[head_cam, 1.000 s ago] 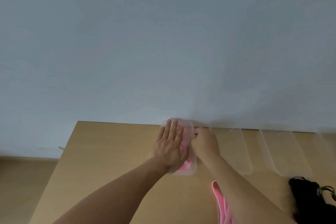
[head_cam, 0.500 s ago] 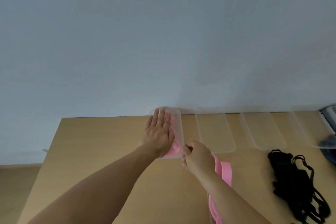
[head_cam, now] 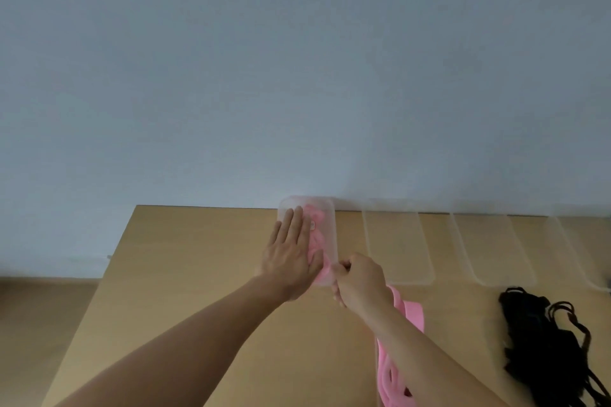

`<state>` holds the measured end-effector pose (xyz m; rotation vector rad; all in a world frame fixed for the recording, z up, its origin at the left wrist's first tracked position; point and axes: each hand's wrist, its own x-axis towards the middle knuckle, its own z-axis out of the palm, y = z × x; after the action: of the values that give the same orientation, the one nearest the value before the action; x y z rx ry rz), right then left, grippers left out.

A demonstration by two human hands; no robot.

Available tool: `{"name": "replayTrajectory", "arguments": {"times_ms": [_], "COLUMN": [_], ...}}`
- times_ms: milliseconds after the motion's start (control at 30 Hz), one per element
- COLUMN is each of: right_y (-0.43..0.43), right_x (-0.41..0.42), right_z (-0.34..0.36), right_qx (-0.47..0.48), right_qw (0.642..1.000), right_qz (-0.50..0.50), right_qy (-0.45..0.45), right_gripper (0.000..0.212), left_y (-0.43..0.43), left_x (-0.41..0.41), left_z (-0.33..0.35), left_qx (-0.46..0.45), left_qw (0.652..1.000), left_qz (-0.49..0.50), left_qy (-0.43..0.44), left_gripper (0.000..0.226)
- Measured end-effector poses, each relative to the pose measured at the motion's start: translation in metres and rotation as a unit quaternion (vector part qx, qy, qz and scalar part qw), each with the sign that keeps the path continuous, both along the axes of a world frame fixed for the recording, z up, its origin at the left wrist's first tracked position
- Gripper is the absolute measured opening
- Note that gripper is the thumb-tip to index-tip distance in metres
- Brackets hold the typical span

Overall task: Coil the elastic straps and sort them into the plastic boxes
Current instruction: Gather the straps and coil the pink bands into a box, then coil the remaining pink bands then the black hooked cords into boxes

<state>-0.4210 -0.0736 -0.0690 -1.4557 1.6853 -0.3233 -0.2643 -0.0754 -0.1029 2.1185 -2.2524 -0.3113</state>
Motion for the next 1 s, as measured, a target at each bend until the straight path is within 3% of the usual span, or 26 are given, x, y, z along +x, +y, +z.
{"name": "replayTrajectory", "arguments": {"times_ms": [367, 533, 600, 700, 767, 867, 1000], "right_y": [-0.002, 0.003, 0.011, 0.034, 0.056, 0.087, 0.109], "right_x": [-0.006, -0.038, -0.059, -0.089, -0.104, -0.120, -0.129], "right_z": [0.008, 0.030, 0.038, 0.047, 0.052, 0.053, 0.040], "right_qx": [-0.039, -0.149, -0.159, -0.156, -0.164, -0.167, -0.130], "right_qw": [0.998, 0.979, 0.974, 0.971, 0.973, 0.970, 0.936], "right_qz": [0.055, 0.091, 0.102, 0.104, 0.116, 0.155, 0.269], "right_qy": [0.008, 0.104, 0.125, 0.146, 0.115, 0.087, 0.187], "right_gripper": [0.026, 0.017, 0.014, 0.026, 0.017, 0.034, 0.026], "left_y": [-0.005, 0.007, 0.019, 0.047, 0.066, 0.088, 0.107], "left_x": [0.001, -0.021, -0.038, -0.059, -0.071, -0.084, -0.092], "left_z": [0.004, 0.046, 0.060, 0.068, 0.065, 0.062, 0.059], "left_qx": [0.026, -0.035, -0.036, 0.013, 0.058, 0.103, 0.141], "left_qw": [0.999, 0.999, 0.998, 0.987, 0.978, 0.970, 0.969], "left_qz": [0.005, 0.008, -0.002, -0.002, -0.028, -0.054, -0.061], "left_qy": [-0.029, 0.003, 0.057, 0.163, 0.199, 0.214, 0.192], "left_gripper": [0.068, 0.061, 0.054, 0.043, 0.039, 0.040, 0.046]}}
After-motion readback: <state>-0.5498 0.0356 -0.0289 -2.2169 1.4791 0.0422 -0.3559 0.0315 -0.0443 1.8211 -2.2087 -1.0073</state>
